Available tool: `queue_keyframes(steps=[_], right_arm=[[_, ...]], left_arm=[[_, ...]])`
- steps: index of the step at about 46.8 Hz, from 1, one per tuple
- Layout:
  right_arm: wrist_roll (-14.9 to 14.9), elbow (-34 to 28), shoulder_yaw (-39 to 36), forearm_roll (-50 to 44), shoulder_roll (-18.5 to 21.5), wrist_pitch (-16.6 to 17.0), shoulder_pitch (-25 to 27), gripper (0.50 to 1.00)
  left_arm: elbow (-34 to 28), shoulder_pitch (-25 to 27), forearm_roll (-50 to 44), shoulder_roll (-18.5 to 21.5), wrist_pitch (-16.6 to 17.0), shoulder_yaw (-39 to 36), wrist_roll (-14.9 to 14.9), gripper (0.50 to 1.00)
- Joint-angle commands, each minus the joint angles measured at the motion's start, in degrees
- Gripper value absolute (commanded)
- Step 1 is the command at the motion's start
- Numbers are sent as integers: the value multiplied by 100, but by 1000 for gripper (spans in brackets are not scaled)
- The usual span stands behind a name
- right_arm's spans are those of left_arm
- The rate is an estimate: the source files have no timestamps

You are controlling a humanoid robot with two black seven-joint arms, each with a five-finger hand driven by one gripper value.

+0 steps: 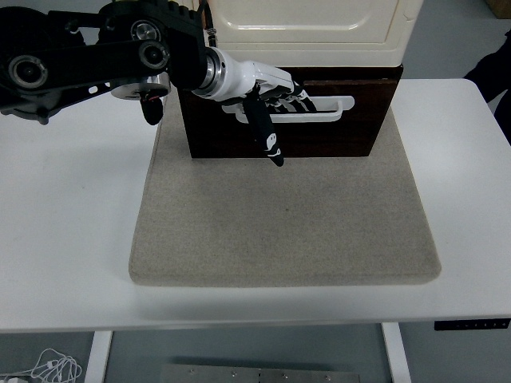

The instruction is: Open the drawer under the combination cabinet

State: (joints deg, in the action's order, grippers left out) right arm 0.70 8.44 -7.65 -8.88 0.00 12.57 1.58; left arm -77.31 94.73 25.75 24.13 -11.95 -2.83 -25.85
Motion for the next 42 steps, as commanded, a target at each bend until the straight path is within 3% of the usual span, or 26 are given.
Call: queue_keyframes(steps=[1, 17, 42], right_arm=[[0, 0, 0, 0, 0, 0, 0, 926], [0, 0, 0, 0, 0, 0, 0, 926], [0, 0, 0, 0, 0, 0, 0, 926]], left_arm=[[-3, 2, -9, 12, -44, 2, 1, 1000], [-30, 63, -18, 21, -141, 20, -8, 1000], [-188, 195, -44, 144, -712, 72, -35, 1000]])
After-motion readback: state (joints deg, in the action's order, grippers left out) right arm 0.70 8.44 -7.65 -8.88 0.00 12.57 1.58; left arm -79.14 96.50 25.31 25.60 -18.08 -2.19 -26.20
